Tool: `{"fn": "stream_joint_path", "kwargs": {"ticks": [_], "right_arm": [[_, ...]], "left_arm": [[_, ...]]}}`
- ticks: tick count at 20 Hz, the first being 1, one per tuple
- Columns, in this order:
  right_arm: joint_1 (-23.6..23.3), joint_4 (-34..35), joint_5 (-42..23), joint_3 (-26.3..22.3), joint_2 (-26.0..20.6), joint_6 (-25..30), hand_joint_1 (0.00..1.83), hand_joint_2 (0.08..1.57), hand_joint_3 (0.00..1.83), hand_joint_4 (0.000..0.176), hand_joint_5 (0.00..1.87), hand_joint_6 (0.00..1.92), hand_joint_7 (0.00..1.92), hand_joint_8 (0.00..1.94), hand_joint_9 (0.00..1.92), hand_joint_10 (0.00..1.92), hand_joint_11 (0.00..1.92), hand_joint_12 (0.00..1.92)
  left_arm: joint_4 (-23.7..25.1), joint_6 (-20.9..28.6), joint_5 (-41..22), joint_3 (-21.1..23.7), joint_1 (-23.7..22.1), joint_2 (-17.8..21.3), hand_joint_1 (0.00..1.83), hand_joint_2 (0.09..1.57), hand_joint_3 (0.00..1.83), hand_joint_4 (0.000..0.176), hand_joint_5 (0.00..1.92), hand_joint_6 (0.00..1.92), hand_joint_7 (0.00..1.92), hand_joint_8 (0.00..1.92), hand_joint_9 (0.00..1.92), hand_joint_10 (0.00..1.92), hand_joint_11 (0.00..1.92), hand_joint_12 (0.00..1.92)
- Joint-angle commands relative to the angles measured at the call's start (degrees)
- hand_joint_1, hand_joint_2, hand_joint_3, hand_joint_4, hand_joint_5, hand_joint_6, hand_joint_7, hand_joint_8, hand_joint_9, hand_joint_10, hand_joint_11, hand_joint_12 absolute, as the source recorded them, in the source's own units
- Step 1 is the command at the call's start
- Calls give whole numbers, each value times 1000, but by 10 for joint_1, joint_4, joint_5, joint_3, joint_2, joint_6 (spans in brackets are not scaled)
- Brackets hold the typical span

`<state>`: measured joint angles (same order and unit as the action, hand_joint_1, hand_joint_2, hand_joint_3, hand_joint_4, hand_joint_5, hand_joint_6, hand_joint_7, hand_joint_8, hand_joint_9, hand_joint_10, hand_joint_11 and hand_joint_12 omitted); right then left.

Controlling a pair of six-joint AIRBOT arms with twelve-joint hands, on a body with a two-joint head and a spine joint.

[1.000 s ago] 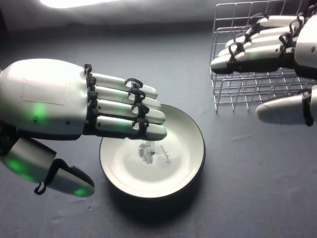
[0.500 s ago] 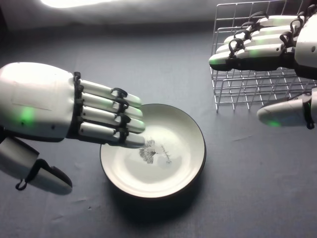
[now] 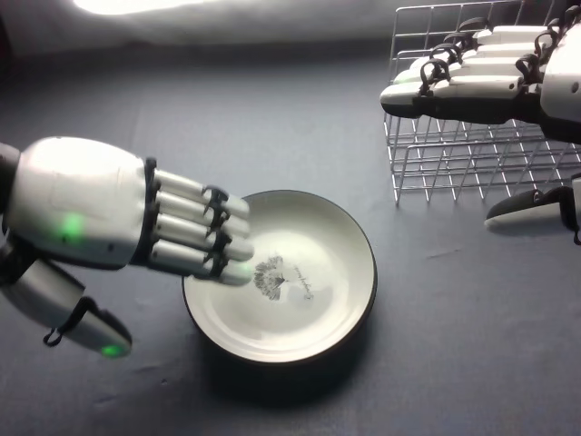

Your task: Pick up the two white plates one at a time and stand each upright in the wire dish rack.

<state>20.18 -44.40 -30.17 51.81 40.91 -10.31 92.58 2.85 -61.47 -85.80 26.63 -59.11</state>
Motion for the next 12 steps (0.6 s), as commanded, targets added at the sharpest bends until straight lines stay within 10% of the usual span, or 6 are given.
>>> {"fn": "stream_joint_path", "kwargs": {"ticks": [1, 12], "right_arm": [[-8, 23, -57, 1, -2, 2, 776, 1188, 0, 0, 57, 2, 45, 4, 55, 5, 0, 354], [4, 3, -71, 0, -2, 0, 803, 1158, 0, 0, 0, 0, 0, 0, 20, 2, 0, 325]], "left_arm": [[-38, -3, -36, -8, 3, -3, 0, 1289, 14, 0, 2, 1, 0, 0, 0, 0, 0, 0], [-33, -39, -48, -43, 38, -24, 0, 1283, 5, 0, 0, 0, 0, 0, 0, 0, 0, 0]]}}
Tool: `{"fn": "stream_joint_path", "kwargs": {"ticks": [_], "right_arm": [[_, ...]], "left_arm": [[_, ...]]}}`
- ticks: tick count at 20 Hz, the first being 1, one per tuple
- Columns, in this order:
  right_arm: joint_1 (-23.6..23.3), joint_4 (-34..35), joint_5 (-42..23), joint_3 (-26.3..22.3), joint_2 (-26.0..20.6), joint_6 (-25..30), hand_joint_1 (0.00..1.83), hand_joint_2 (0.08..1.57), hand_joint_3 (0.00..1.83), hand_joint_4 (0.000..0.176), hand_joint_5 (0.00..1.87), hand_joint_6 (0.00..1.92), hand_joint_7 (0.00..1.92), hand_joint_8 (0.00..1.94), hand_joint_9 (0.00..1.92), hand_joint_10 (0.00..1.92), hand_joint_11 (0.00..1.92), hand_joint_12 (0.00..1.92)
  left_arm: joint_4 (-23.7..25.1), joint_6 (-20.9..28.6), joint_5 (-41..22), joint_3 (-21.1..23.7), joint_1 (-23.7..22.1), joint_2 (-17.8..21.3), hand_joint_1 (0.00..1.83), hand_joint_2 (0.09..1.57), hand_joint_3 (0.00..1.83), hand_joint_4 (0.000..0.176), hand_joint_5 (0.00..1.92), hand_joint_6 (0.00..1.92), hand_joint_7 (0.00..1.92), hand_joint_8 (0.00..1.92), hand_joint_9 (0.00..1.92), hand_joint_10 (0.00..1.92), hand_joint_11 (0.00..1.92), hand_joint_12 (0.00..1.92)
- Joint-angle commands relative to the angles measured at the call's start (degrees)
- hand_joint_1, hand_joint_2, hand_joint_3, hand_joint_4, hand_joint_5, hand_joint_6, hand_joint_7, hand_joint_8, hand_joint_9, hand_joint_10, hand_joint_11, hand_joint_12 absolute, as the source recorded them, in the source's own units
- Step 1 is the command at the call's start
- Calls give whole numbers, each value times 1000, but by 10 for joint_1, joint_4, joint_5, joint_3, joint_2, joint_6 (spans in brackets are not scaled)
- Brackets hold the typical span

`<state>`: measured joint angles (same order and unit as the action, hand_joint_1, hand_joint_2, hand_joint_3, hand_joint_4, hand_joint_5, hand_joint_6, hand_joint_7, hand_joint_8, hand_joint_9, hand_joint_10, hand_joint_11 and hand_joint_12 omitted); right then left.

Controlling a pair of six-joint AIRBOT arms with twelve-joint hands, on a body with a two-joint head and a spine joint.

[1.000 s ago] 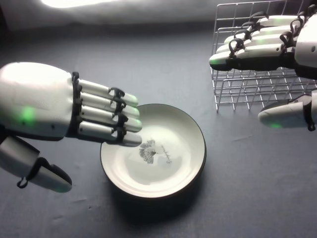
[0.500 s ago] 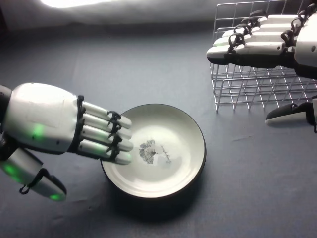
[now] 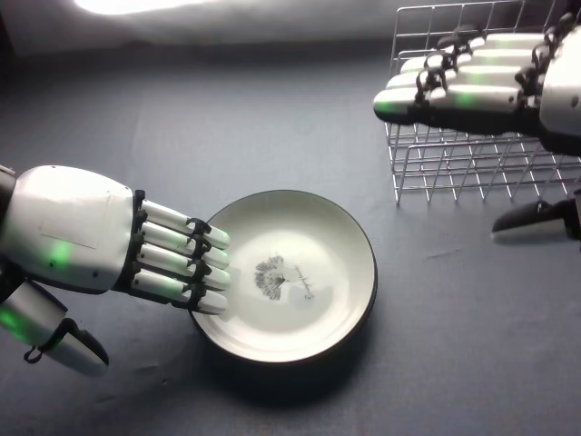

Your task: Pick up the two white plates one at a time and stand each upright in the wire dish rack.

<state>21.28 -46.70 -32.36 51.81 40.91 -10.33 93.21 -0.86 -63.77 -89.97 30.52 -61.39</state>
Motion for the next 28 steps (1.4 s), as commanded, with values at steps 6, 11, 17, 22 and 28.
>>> {"fn": "stream_joint_path", "kwargs": {"ticks": [6, 11, 17, 22, 28], "right_arm": [[1, -9, -62, -4, 1, 0, 836, 1134, 0, 0, 0, 0, 0, 0, 3, 1, 0, 287], [-4, -62, -66, -2, 8, 0, 780, 1144, 1, 0, 0, 0, 0, 0, 6, 2, 0, 327], [-3, -130, -121, 42, 32, 0, 825, 1127, 0, 0, 30, 3, 26, 3, 36, 7, 0, 375], [-4, -199, -172, 109, 67, -2, 754, 1112, 0, 0, 52, 6, 40, 6, 62, 11, 0, 494], [-14, -226, -186, 117, 73, -1, 741, 1128, 0, 0, 30, 4, 33, 3, 65, 11, 0, 487]], "left_arm": [[-39, -2, -20, -12, -1, -16, 0, 1281, 2, 0, 0, 0, 0, 0, 0, 0, 0, 0], [-30, -2, -17, -30, 1, -33, 0, 1286, 3, 0, 0, 0, 0, 0, 0, 0, 0, 0], [-13, -2, -16, -50, 8, -44, 0, 1297, 7, 0, 0, 0, 0, 0, 0, 0, 0, 0], [-8, -2, -15, -52, 16, -47, 0, 1296, 5, 0, 0, 0, 0, 0, 0, 0, 0, 0], [7, -2, -12, -48, 21, -54, 0, 1298, 4, 0, 0, 0, 0, 0, 0, 0, 0, 0]]}}
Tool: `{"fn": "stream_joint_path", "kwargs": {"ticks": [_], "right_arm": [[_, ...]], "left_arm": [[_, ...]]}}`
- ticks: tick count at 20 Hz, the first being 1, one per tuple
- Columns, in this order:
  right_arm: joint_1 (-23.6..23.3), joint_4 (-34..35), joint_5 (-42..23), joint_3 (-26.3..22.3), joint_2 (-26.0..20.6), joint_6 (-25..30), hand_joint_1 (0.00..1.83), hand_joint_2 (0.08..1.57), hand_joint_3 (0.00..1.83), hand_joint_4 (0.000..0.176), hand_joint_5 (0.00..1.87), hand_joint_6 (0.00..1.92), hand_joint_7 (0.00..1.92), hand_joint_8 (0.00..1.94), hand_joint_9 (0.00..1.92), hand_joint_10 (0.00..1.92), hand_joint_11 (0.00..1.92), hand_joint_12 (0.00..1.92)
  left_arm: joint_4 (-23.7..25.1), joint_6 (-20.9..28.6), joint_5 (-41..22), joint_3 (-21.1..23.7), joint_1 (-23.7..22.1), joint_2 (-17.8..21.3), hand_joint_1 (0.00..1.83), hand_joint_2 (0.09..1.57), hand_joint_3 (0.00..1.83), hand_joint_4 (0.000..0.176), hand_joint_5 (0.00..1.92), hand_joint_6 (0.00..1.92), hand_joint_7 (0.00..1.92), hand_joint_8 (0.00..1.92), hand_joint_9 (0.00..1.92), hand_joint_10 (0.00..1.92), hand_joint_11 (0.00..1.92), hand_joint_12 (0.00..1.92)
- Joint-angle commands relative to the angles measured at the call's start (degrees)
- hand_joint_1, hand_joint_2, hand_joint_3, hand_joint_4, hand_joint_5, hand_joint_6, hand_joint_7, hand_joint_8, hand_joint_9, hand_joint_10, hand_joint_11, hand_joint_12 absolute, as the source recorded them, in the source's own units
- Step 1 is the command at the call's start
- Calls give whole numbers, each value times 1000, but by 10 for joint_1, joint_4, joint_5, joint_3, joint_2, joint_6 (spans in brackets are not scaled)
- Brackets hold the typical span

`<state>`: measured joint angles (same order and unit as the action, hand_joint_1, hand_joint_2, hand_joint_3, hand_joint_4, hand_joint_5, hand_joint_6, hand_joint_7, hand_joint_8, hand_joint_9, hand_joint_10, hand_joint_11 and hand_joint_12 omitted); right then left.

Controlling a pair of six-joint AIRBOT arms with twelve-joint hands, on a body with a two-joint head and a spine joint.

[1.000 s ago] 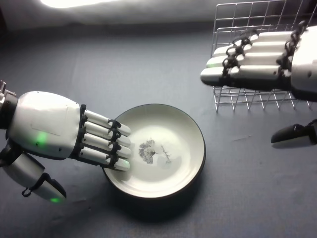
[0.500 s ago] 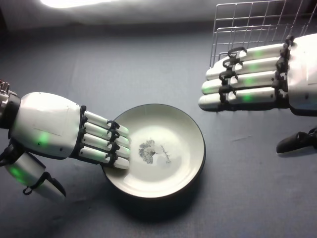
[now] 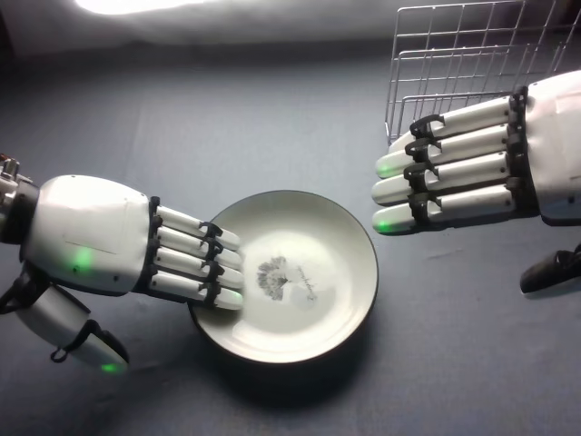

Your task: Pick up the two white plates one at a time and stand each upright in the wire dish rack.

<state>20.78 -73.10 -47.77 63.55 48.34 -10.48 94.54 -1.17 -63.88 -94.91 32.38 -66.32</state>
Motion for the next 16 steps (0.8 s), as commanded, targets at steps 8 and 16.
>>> {"fn": "stream_joint_path", "kwargs": {"ticks": [8, 16], "right_arm": [[-5, 14, -16, 0, 3, 1, 1048, 1104, 0, 0, 0, 0, 0, 0, 1, 0, 84, 48], [-10, 14, -16, 0, 2, 1, 1367, 1028, 1, 0, 47, 6, 0, 0, 2, 0, 0, 544]], "left_arm": [[16, 1, -5, 1, -8, -22, 0, 1286, 0, 0, 0, 0, 0, 0, 0, 0, 0, 0], [26, 5, -2, 7, -11, -17, 0, 1291, 0, 0, 0, 0, 0, 0, 0, 0, 0, 0]]}}
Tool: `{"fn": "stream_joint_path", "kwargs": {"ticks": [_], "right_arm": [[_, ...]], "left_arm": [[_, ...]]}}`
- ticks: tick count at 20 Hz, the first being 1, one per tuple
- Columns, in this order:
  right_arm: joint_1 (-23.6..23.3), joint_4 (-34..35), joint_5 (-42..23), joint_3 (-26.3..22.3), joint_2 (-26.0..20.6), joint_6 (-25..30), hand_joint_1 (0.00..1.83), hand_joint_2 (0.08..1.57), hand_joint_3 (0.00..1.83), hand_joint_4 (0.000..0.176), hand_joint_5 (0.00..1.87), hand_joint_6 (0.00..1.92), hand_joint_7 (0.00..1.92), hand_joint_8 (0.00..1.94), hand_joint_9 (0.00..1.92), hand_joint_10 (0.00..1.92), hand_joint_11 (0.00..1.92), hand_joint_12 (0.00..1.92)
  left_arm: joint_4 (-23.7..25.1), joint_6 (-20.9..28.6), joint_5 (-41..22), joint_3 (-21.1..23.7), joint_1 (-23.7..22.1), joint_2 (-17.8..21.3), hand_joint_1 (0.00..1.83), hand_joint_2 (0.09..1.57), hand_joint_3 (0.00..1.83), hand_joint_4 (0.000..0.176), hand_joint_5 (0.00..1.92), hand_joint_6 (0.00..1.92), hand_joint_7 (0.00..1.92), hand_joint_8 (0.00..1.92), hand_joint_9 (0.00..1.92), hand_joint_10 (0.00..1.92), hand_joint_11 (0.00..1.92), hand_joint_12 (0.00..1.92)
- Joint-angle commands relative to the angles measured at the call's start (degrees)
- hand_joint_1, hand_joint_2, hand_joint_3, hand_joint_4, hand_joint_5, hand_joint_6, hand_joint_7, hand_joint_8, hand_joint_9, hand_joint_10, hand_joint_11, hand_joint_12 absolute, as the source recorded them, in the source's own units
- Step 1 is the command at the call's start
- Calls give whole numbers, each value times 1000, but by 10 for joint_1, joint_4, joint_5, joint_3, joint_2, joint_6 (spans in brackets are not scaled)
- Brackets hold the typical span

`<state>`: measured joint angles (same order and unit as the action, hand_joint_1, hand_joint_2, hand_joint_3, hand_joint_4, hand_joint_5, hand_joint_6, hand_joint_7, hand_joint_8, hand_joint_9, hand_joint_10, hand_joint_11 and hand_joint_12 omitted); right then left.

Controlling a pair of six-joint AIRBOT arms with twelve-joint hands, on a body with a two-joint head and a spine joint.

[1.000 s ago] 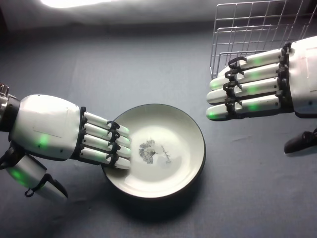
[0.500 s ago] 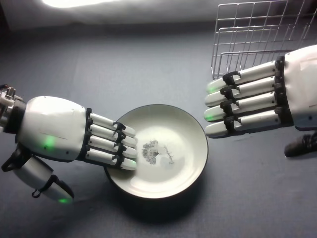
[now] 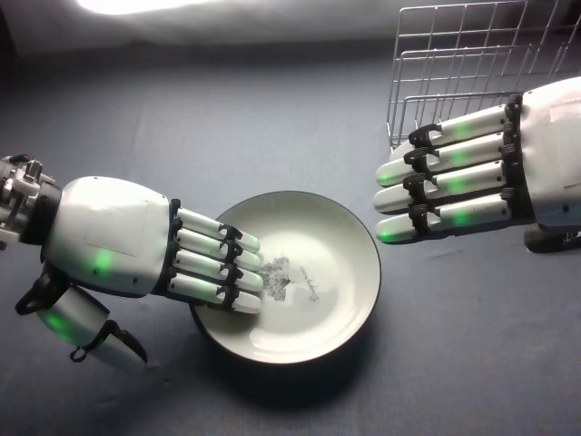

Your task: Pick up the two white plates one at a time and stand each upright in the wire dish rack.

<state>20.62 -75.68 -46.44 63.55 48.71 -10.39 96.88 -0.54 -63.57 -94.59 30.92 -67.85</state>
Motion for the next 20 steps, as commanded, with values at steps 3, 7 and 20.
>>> {"fn": "stream_joint_path", "kwargs": {"ticks": [3, 7, 20], "right_arm": [[-10, 40, -29, 0, -2, 0, 1388, 1055, 8, 0, 20, 0, 0, 0, 0, 0, 0, 504], [-13, 40, -31, 0, -2, 0, 1362, 1044, 0, 0, 0, 0, 0, 0, 0, 0, 0, 95], [-16, 40, -30, 0, -2, 0, 1328, 1068, 5, 0, 0, 0, 0, 0, 0, 0, 0, 232]], "left_arm": [[3, 20, -13, 0, -17, 11, 0, 1287, 0, 0, 0, 0, 0, 0, 0, 0, 0, 0], [26, 28, -22, -20, -35, 13, 0, 1297, 2, 0, 0, 0, 0, 0, 0, 0, 0, 0], [82, 49, -8, -37, -18, 5, 0, 1293, 0, 0, 0, 0, 0, 0, 0, 0, 0, 0]]}}
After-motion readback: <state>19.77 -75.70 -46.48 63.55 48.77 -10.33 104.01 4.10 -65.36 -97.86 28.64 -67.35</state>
